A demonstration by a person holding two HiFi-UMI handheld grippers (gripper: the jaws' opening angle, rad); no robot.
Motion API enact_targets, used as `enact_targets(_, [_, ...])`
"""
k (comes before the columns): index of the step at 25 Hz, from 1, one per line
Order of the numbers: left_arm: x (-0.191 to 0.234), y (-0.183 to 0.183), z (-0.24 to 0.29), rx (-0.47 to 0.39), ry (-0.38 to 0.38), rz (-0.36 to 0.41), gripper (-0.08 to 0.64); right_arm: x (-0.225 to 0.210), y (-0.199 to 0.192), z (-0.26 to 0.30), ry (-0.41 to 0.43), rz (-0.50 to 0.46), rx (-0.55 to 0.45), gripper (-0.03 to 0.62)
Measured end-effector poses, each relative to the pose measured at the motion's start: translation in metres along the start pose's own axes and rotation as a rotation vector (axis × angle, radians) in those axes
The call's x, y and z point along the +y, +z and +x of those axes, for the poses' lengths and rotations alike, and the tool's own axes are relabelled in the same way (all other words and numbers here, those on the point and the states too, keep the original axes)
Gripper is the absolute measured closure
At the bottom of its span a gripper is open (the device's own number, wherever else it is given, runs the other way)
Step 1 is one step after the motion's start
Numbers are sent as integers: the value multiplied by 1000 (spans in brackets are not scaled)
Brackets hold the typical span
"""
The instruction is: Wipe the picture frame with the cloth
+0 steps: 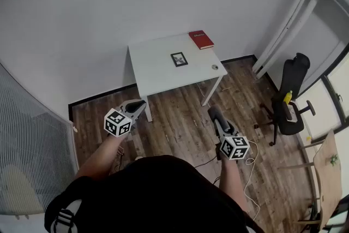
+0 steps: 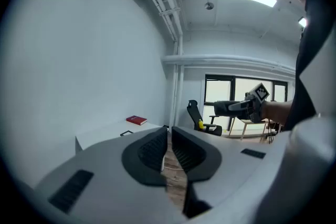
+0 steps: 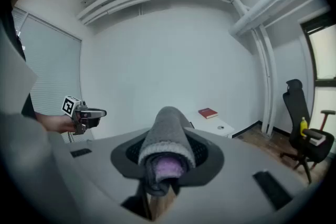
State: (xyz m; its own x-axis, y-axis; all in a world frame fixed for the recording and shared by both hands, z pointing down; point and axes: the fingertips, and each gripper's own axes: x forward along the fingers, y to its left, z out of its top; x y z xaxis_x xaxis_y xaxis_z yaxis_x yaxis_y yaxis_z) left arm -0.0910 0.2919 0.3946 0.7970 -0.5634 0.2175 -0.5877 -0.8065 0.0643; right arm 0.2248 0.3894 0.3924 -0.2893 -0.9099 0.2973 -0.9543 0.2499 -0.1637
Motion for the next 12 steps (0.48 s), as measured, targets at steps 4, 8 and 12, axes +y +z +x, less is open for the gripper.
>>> enact_targets(4, [-1, 14, -1, -4, -6, 23, 526, 15, 8, 2, 27, -12, -14, 483])
enact_targets(8, [-6, 15, -5, -18, 1, 9, 526, 19, 3, -5, 36, -14, 8, 483])
enact_targets(12, [-7, -4, -17, -6, 12, -22, 526, 21, -2, -7, 45, -2, 7, 483])
